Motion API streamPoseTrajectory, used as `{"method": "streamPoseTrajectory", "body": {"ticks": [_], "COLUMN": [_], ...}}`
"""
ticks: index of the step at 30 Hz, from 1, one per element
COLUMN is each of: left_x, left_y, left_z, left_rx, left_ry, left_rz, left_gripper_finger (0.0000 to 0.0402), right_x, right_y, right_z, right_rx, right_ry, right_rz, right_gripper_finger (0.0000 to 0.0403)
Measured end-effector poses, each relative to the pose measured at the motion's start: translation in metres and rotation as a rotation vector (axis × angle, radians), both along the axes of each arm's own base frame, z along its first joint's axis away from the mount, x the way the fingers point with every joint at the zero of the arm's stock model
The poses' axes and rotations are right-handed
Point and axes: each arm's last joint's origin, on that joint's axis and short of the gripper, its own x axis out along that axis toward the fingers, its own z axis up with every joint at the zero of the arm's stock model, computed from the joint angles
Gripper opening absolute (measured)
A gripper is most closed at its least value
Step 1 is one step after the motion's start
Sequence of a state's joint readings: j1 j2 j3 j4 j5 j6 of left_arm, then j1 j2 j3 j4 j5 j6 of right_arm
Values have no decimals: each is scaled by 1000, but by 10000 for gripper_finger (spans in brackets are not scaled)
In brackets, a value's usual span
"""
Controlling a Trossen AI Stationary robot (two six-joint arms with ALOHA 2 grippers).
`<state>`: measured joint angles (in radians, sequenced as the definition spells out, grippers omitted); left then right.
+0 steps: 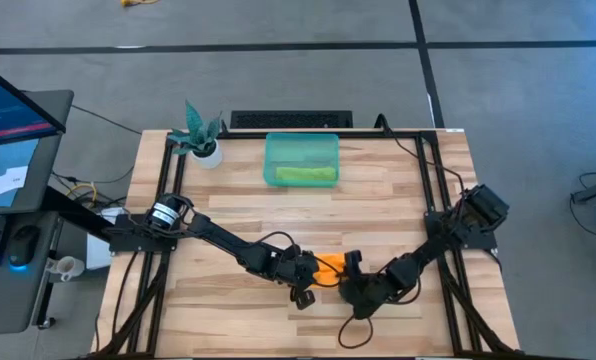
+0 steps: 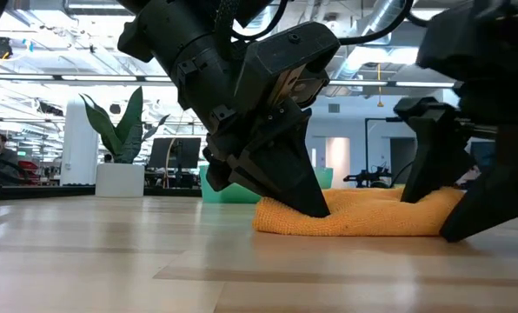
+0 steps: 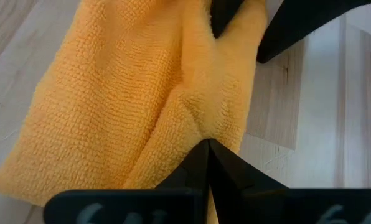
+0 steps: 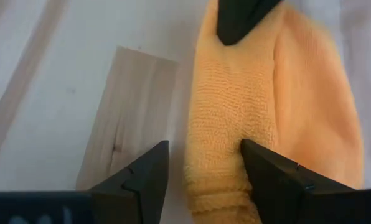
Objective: Roll microfiber towels into tight, uniform cylinder then place into a basket
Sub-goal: Roll the orange towel
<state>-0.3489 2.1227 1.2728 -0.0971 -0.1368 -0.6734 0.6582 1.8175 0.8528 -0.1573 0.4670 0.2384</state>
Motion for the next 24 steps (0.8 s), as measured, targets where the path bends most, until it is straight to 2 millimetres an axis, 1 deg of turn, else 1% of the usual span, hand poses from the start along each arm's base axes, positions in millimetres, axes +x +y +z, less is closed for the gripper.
{"method": "streamPoseTrajectory", "body": {"ticks": [3, 6, 13, 16, 21, 24], "left_x": [0, 0, 1, 2, 3, 3], "left_y": [0, 0, -1, -2, -1, -2], "left_z": [0, 0, 1, 1, 1, 2], "left_rx": [28, 65, 122, 138, 144, 142], "left_ry": [-4, -10, -39, -50, -59, -62], "left_rz": [-39, -90, -174, -196, -209, -208], "left_gripper_finger": [3, 15, 67, 95, 135, 150], "right_x": [3, 6, 9, 8, 8, 8], "right_y": [-5, -10, -15, -15, -16, -16], "right_z": [0, -1, -2, -2, -2, -2], "right_rx": [57, 93, 150, 162, 159, 157], "right_ry": [25, 46, 65, 64, 65, 65], "right_rz": [-44, -68, -120, -139, -148, -149], "right_gripper_finger": [222, 221, 215, 196, 142, 112]}}
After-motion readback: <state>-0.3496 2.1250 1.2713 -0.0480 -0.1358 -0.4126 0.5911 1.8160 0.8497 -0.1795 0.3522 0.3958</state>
